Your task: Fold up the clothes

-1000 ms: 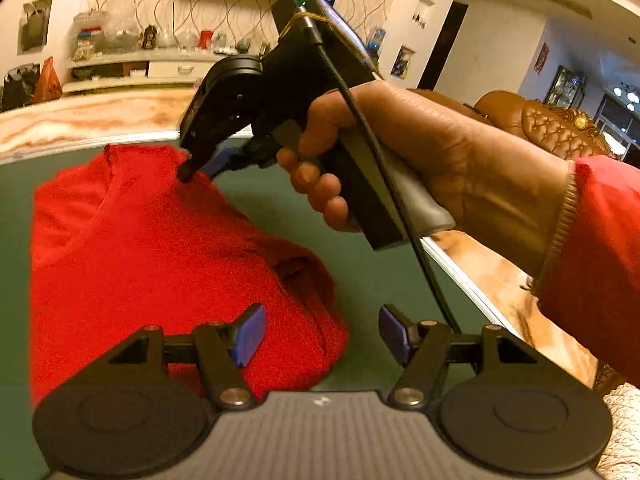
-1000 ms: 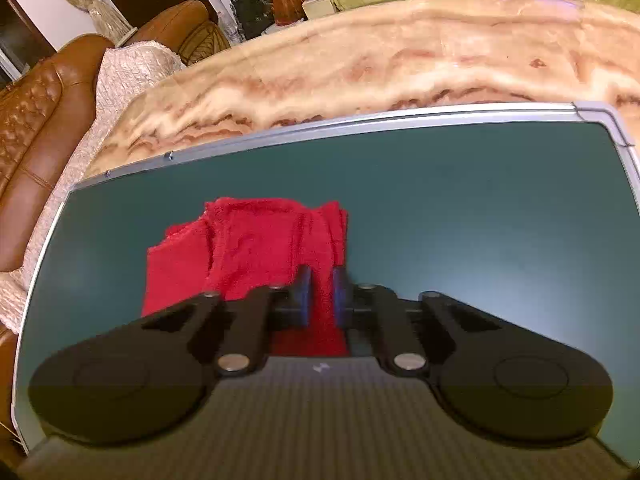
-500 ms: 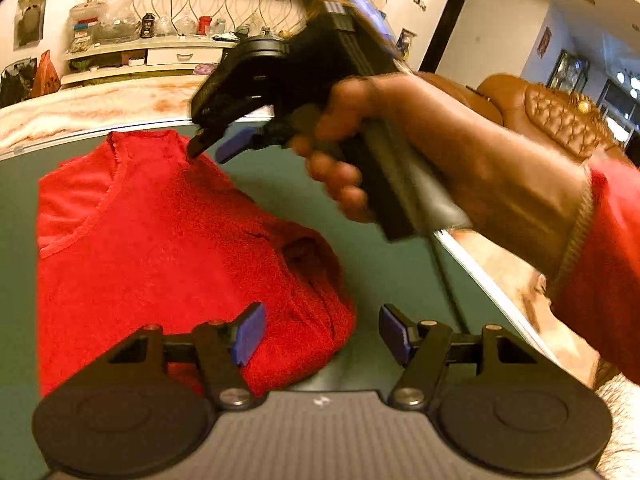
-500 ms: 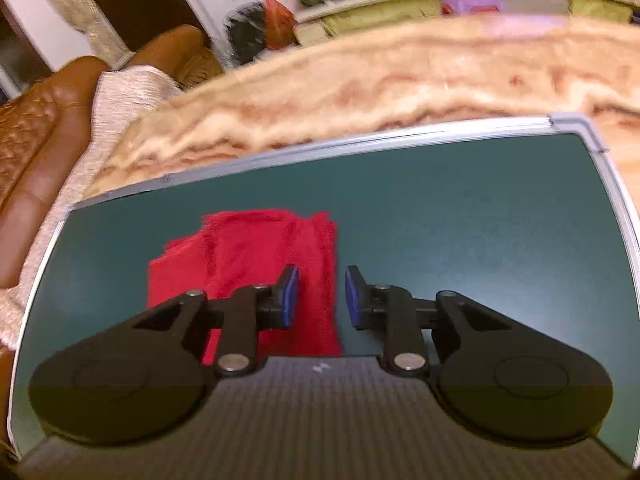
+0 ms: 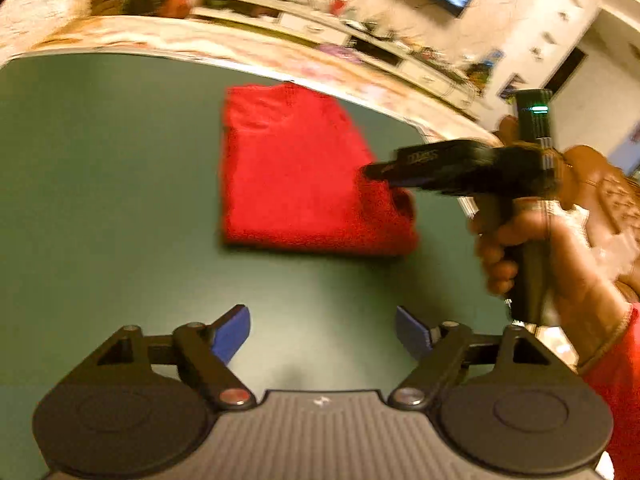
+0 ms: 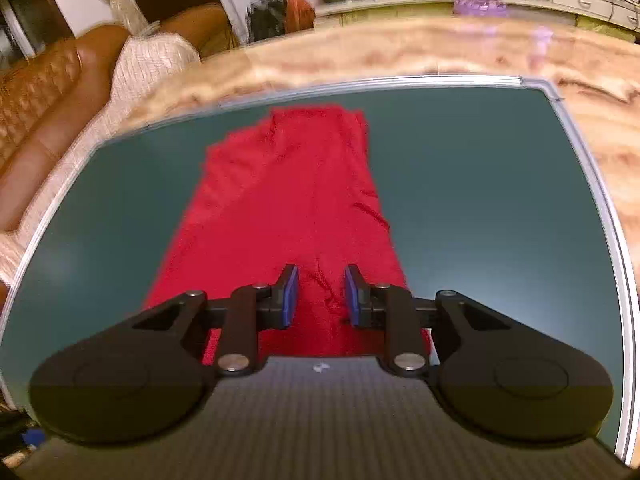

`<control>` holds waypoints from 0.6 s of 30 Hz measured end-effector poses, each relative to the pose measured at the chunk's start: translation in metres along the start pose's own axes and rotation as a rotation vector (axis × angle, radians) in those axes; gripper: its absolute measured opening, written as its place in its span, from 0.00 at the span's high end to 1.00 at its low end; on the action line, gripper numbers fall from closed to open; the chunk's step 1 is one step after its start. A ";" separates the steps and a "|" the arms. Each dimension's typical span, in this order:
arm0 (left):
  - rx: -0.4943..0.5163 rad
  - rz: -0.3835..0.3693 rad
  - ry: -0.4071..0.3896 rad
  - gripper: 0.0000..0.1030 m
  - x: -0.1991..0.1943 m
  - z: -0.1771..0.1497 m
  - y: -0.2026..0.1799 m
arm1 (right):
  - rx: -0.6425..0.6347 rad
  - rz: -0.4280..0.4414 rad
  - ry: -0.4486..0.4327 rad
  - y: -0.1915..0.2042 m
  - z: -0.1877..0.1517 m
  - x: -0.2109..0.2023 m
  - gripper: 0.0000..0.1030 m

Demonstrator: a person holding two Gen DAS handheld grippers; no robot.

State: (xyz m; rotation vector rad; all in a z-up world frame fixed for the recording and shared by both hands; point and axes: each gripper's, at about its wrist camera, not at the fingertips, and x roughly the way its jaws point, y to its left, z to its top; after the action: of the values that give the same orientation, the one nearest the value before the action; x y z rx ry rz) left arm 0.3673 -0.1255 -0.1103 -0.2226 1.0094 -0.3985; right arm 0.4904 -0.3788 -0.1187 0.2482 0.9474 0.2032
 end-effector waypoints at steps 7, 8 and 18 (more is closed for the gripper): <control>-0.111 0.071 0.000 0.12 -0.034 -0.014 0.023 | -0.086 -0.069 0.063 0.032 -0.046 -0.008 0.71; -0.118 0.077 0.000 0.12 -0.036 -0.014 0.024 | -0.082 -0.065 0.046 0.031 -0.049 -0.009 0.71; -0.143 0.160 -0.024 0.04 -0.073 -0.021 0.030 | 0.079 -0.071 -0.084 0.049 -0.070 -0.105 0.49</control>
State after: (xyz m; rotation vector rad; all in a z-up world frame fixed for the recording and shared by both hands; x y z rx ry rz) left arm 0.3215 -0.0677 -0.0750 -0.2726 1.0252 -0.1773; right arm 0.3698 -0.3534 -0.0619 0.2930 0.8802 0.0894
